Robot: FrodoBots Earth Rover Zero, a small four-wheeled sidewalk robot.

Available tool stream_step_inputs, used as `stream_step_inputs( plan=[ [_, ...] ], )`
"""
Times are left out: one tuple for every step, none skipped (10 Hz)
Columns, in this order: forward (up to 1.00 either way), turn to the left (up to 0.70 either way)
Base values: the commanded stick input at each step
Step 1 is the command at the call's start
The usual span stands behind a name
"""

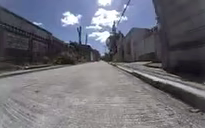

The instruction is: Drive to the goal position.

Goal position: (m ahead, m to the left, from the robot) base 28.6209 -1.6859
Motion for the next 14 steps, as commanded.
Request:
stream_step_inputs(
  plan=[
    [1.0,0.0],
    [1.0,0.0],
    [1.0,0.0],
    [1.0,0.0],
    [1.0,0.0],
    [1.0,0.0],
    [1.0,0.0],
    [1.0,-0.35],
    [1.0,-0.4],
    [1.0,-0.4],
    [1.0,-0.4],
    [1.0,-0.4],
    [1.0,-0.4],
    [1.0,-0.08]
  ],
)
